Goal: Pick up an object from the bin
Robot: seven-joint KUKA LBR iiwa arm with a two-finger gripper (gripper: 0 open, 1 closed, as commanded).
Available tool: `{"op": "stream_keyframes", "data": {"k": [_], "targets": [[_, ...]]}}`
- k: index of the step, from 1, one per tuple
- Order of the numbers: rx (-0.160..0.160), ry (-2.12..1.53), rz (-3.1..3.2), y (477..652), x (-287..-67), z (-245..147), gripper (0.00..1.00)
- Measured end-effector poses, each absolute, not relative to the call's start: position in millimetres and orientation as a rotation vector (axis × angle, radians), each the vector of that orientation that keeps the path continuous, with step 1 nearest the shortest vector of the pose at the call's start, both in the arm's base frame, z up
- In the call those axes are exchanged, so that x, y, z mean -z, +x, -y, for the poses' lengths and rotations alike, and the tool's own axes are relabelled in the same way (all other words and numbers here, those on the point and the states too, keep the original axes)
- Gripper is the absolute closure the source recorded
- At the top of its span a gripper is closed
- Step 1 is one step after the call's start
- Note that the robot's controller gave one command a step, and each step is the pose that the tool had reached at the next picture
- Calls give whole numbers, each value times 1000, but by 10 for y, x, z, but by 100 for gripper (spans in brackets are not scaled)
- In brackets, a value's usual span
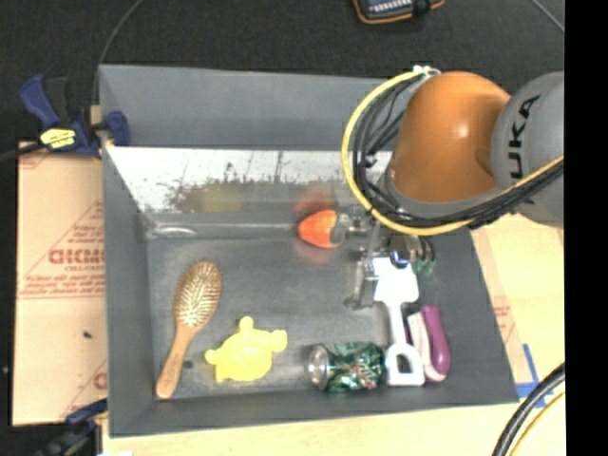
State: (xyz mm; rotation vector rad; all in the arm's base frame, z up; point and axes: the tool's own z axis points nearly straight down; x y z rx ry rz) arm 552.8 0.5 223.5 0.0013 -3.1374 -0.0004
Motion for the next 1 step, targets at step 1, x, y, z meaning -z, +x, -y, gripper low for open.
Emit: {"op": "stream_keyframes", "data": {"k": [1], "targets": [[1, 1, 3143, 5535, -2271, -5, 0]]}}
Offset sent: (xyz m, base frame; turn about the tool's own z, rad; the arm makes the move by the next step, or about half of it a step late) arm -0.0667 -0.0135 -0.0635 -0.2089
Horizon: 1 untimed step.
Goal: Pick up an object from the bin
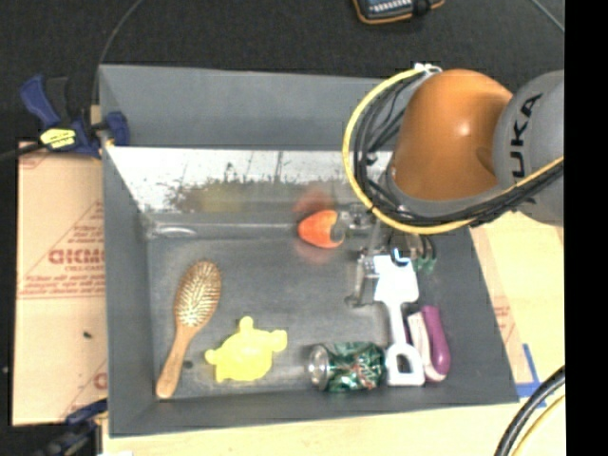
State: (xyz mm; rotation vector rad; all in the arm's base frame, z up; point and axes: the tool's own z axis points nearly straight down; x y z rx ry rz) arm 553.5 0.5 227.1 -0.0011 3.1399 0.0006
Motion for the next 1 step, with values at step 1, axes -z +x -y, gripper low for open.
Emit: {"op": "stream_keyframes", "data": {"k": [1], "targets": [[0, -326, -3124, 4861, -1595, 140, 0]]}}
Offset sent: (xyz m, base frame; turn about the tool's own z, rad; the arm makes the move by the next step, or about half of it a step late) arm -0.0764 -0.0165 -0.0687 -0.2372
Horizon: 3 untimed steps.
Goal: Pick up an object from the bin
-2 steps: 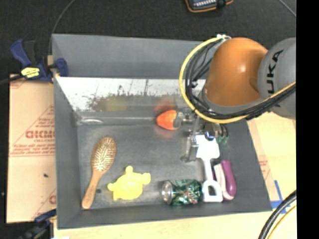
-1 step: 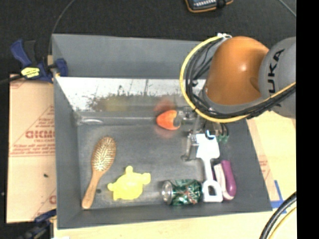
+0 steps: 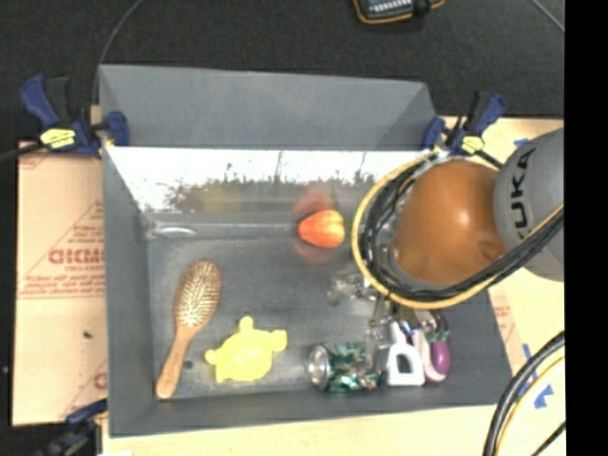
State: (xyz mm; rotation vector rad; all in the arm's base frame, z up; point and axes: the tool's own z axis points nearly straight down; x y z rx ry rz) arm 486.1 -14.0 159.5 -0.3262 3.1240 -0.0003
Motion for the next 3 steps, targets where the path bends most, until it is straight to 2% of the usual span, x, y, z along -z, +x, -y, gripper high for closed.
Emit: {"op": "stream_keyframes", "data": {"k": [1, 2, 3], "targets": [[2, -367, -3115, 4775, -1584, 168, 0], [0, -238, -3130, 4718, -1346, 187, 0], [1, -257, -3106, 4785, -721, 266, 0]]}}
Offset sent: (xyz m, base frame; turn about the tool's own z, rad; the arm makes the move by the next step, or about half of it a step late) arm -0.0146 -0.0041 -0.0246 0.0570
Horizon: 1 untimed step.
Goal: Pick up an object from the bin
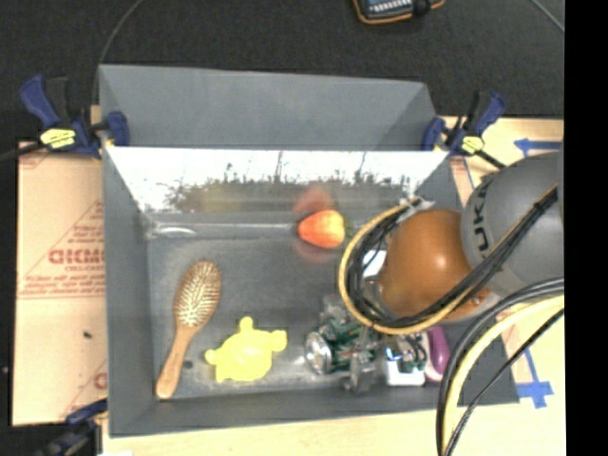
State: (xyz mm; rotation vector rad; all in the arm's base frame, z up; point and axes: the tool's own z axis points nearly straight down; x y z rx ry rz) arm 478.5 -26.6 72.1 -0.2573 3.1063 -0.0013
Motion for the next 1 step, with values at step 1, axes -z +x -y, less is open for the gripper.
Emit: {"op": "stream_keyframes", "data": {"k": [1], "targets": [[-2, 134, -3118, 4859, -705, 207, 100]]}}
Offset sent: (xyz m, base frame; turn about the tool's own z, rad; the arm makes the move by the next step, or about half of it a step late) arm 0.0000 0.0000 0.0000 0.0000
